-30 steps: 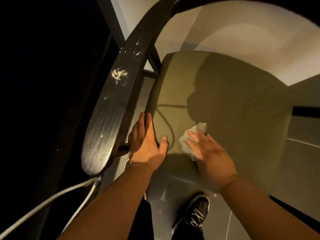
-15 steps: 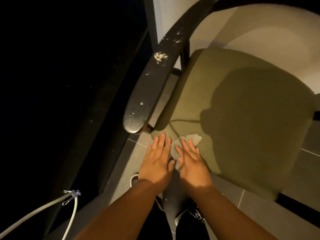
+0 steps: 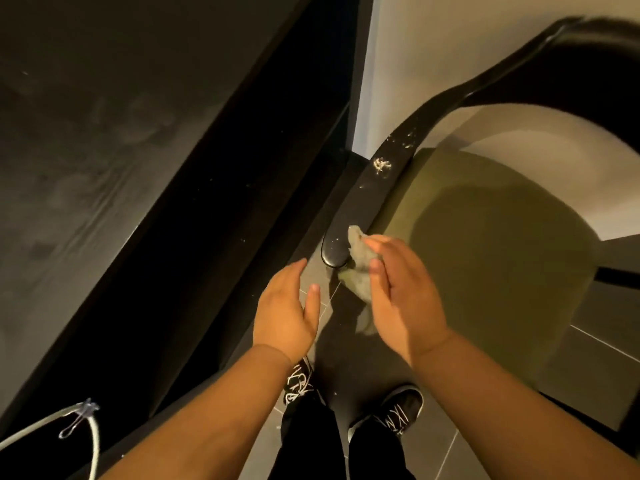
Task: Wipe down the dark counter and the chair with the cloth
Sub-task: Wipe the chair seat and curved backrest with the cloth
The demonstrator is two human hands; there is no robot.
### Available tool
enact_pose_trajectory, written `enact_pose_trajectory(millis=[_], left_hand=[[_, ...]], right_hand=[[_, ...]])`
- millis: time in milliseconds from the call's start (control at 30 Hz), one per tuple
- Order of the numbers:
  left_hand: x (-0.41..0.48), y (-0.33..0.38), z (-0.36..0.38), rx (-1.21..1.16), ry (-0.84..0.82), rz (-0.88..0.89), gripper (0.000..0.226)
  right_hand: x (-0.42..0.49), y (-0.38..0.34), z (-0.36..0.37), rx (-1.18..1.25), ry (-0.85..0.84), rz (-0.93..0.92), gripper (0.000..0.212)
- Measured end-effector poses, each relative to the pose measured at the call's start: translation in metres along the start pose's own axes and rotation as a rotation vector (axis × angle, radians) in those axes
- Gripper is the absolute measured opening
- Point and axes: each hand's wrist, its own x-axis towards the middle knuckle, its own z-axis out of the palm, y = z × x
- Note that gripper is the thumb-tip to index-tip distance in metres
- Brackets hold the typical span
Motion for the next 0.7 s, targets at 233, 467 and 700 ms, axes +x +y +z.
enact_pose_trajectory(millis=[233,467,700], left_hand=[[0.019,0.027,-0.011,-0.242,0.081,-0.145,0.05],[0.038,0.026,0.006,-0.325,-0.069,-0.16,0.058],[0.05,0.026,0.012,-0.521,-0.219,-0.07,0.056]], right_hand=[[0.012,0.033,0.036,-0.429,-0.232,-0.334,0.055],[0.045,0.049,0.014,-0.658,-0.283,-0.181,0.06],[0.036,0.041,0.023,-0.571,-0.413,-0.399,0.058]])
